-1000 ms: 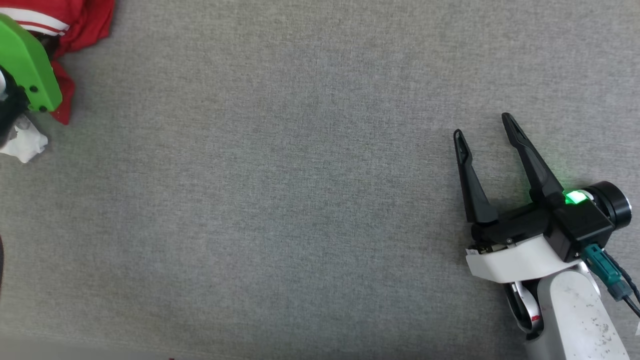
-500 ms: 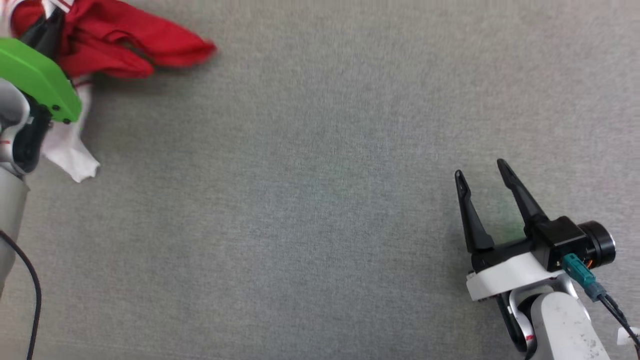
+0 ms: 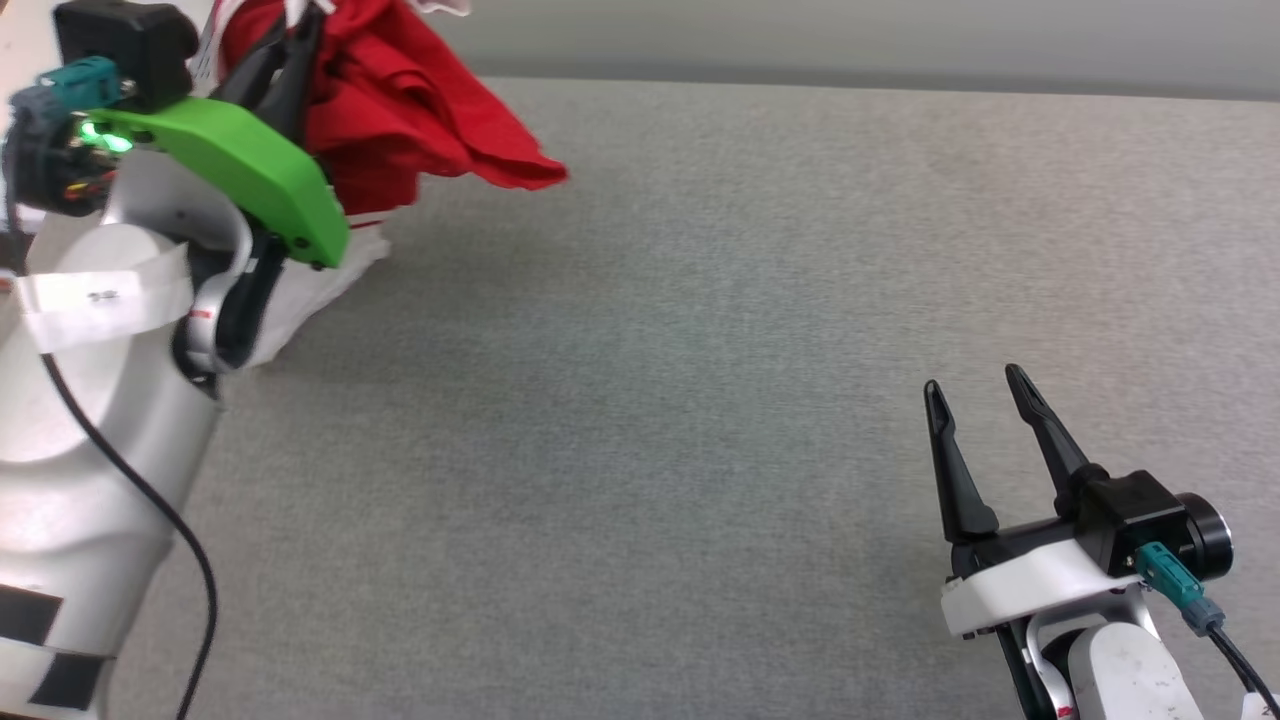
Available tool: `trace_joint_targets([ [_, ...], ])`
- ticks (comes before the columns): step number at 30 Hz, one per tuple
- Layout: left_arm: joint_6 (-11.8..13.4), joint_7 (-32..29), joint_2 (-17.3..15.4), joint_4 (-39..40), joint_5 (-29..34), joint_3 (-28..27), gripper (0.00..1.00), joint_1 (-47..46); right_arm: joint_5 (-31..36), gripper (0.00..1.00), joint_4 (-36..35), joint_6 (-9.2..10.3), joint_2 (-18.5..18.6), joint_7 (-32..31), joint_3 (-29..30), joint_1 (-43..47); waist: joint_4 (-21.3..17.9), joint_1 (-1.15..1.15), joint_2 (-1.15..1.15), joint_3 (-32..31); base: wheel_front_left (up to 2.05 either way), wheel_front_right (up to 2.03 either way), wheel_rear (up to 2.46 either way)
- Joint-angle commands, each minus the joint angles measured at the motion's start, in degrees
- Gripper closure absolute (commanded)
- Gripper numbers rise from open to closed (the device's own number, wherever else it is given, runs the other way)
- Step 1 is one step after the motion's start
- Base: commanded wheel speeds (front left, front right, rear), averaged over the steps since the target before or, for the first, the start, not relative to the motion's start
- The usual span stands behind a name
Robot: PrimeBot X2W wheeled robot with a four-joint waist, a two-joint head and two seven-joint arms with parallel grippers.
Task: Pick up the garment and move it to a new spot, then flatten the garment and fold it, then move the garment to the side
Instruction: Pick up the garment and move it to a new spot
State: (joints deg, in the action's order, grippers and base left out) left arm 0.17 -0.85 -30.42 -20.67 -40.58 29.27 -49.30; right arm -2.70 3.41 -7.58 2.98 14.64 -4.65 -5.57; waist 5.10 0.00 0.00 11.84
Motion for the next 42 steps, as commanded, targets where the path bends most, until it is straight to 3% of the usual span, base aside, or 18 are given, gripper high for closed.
trace_joint_targets([
  [1, 0.8, 0.41, 1.19, 0.79, 0.88, 0.25, 1.0, 0.5, -0.69, 0.0, -0.01, 0.09, -0.08, 0.35, 0.06, 0.85, -3.6, 0.0, 0.0, -3.06, 0.0, 0.0, 0.0],
  [9, 4.54, 5.76, 7.28, 0.58, 4.07, 1.79, 1.0, -2.5, -1.9, 0.0, -0.66, 0.09, -0.09, 0.35, 0.63, 1.85, -9.19, 0.0, 0.0, -3.67, 0.0, 0.0, 0.0],
  [15, 5.18, 9.1, 13.86, -2.46, 6.04, 6.28, 1.0, -0.92, -2.23, 0.0, -0.92, 0.09, -0.1, 0.36, 1.72, 2.48, -11.7, 0.0, 0.0, -3.31, 0.0, 0.0, 0.0],
  [23, 4.05, 10.27, 23.22, -10.23, 7.91, 16.45, 1.0, 8.44, -2.66, 0.0, -1.16, 0.09, -0.1, 0.36, 1.8, 2.7, -13.06, 0.0, 0.0, -2.95, 0.0, 0.0, 0.0],
  [30, 2.37, 9.19, 26.7, -15.81, 8.57, 23.96, 1.0, 13.82, -2.7, 0.0, -1.19, 0.09, -0.1, 0.36, 2.07, 2.87, -12.75, 0.0, 0.0, -2.69, 0.0, 0.0, 0.0],
  [31, 2.36, 8.8, 26.92, -16.61, 8.57, 24.82, 0.9, 14.23, -2.65, 0.0, -1.08, 0.09, -0.1, 0.36, 2.01, 2.91, -12.63, 0.0, 0.0, -2.76, 0.0, 0.0, 0.0],
  [32, 2.33, 8.34, 27.05, -17.19, 8.55, 25.5, 0.51, 14.48, -2.63, 0.0, -1.01, 0.09, -0.1, 0.36, 1.98, 2.94, -12.51, 0.0, 0.0, -2.87, 0.0, 0.0, 0.0],
  [33, 2.16, 7.82, 27.18, -17.76, 8.32, 26.15, 0.0, 14.72, -2.6, 0.0, -0.93, 0.09, -0.1, 0.36, 1.92, 3.02, -12.31, 0.0, 0.0, -3.05, 0.0, 0.0, 0.0],
  [42, 0.79, 10.59, 27.48, -17.9, 5.83, 26.61, 0.0, 14.37, -1.88, 0.0, -0.05, 0.09, -0.1, 0.36, 2.25, 4.42, -9.29, 0.0, 0.0, -6.57, 0.0, 0.0, 0.0],
])
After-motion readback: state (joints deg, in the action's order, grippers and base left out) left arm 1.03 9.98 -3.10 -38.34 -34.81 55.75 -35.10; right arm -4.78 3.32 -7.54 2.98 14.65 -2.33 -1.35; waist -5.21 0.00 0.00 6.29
